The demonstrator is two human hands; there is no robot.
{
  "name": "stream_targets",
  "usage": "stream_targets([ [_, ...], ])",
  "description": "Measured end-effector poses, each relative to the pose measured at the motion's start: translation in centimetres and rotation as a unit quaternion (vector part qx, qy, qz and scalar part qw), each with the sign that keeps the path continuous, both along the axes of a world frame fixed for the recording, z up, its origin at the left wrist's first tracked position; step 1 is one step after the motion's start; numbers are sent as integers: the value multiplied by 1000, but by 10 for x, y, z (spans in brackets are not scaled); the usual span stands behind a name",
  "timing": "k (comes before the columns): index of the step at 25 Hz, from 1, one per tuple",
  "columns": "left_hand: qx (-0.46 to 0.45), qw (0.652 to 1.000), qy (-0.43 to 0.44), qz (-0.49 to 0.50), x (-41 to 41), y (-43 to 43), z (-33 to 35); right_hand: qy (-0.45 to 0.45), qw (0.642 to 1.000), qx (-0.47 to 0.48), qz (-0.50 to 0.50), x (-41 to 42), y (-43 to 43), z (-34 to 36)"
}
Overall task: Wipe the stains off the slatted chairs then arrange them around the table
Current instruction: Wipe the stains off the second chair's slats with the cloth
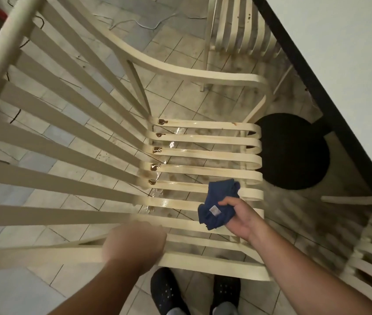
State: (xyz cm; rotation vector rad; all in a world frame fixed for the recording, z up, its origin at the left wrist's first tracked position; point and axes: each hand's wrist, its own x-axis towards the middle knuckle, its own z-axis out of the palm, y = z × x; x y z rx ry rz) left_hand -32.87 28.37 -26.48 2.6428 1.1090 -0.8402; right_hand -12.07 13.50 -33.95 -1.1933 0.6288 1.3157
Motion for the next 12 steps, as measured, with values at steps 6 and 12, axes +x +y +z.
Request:
stream_targets([
  [6,28,999,8,-27,-5,0,-8,14,991,37,-126,5,-30,-3],
  [12,31,995,43,-85,-2,1,-7,-48,995,-15,-92,27,-29,12],
])
